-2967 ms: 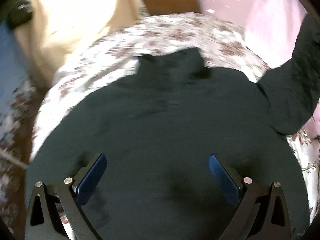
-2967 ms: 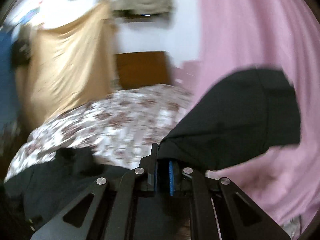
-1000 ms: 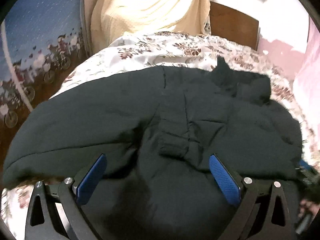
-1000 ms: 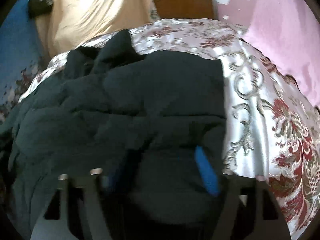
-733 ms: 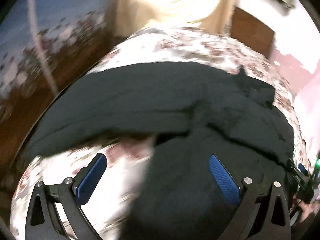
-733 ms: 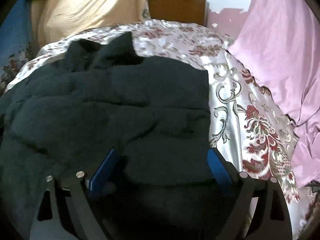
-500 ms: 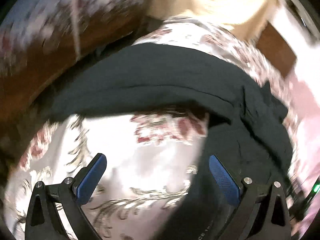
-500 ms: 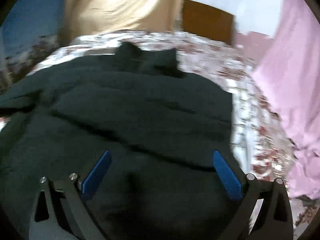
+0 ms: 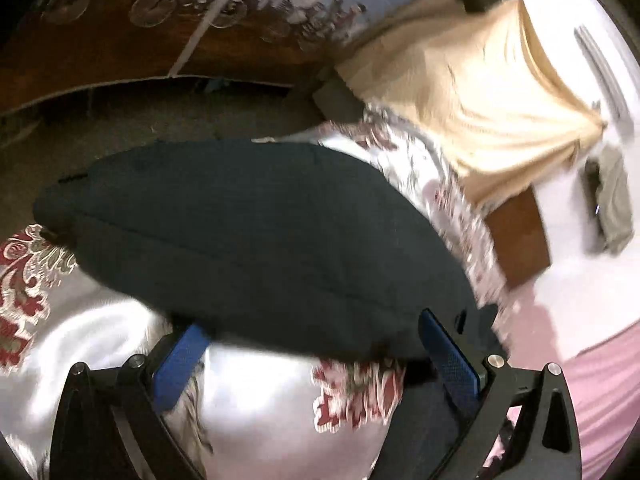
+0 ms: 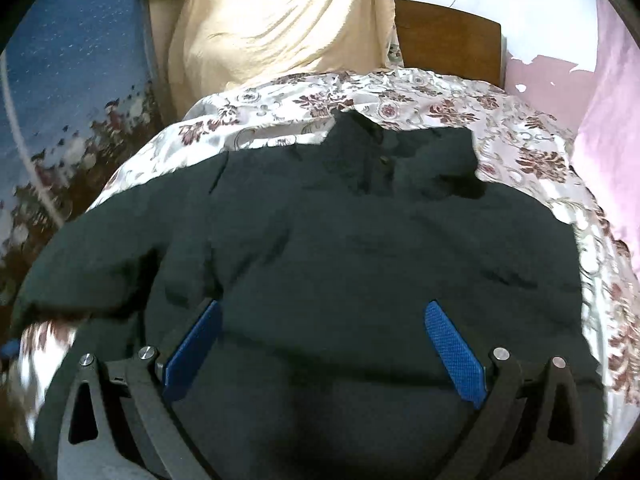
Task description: Fold large clothes
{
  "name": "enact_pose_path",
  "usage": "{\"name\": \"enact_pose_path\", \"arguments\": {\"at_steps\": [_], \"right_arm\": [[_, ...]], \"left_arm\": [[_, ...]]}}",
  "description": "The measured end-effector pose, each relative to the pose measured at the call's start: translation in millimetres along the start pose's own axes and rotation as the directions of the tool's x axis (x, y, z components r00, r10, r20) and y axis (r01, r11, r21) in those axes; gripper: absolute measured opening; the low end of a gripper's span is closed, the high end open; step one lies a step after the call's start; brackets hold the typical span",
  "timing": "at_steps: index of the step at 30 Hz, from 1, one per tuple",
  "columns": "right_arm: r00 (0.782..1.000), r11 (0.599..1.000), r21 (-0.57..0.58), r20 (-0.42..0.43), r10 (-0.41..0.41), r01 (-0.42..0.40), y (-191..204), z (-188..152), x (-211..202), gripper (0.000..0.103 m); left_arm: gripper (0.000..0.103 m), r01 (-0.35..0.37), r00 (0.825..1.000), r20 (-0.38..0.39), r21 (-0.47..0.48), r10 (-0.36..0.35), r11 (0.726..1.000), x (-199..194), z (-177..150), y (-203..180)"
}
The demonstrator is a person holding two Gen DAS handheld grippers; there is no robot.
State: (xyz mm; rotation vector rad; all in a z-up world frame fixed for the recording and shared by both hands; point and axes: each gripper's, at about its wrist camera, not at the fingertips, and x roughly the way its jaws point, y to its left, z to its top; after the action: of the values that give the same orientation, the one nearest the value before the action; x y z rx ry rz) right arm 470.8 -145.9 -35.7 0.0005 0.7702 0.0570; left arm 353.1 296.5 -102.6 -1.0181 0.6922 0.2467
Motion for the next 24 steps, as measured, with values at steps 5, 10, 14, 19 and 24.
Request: {"name": "enact_pose_path", "arguments": {"at_steps": [5, 10, 14, 19, 24], "right_arm": [[0.999, 1.0, 0.009, 0.039, -0.006, 0.005, 34.2, 14.1, 31.5, 0.1], [1.0, 0.999, -0.047, 0.031, -0.004, 0.005, 67.9, 12.0, 62.6, 0.1], [0.998, 0.989, -0.138, 0.018, -0.056, 0.058, 87.6, -9.3, 83.3, 0.101], [0.998, 0.989, -0.136, 0.042, -0.053, 0.058, 88.9, -15.9, 81.4, 0.102], [0.998, 0.989, -0.135, 0.048, -0.047, 0.053, 86.1, -16.2, 82.4, 0.102]], "left_arm": [[0.103, 0.016, 0.998, 0.06, -0.093, -0.011, 0.996, 12.5, 10.7, 14.8], [0.103, -0.008, 0.997, 0.079, -0.072, 0.014, 0.997, 19.2, 11.5, 16.7], [0.102, 0.022, 0.994, 0.108, -0.076, -0.014, 0.997, 16.6, 11.8, 22.4], [0.082, 0.015, 0.988, 0.156, -0.101, 0.001, 0.995, 9.7, 10.3, 32.2], [0.026, 0.087, 0.974, 0.222, -0.22, -0.037, 0.972, 0.0, 8.1, 55.9]]}}
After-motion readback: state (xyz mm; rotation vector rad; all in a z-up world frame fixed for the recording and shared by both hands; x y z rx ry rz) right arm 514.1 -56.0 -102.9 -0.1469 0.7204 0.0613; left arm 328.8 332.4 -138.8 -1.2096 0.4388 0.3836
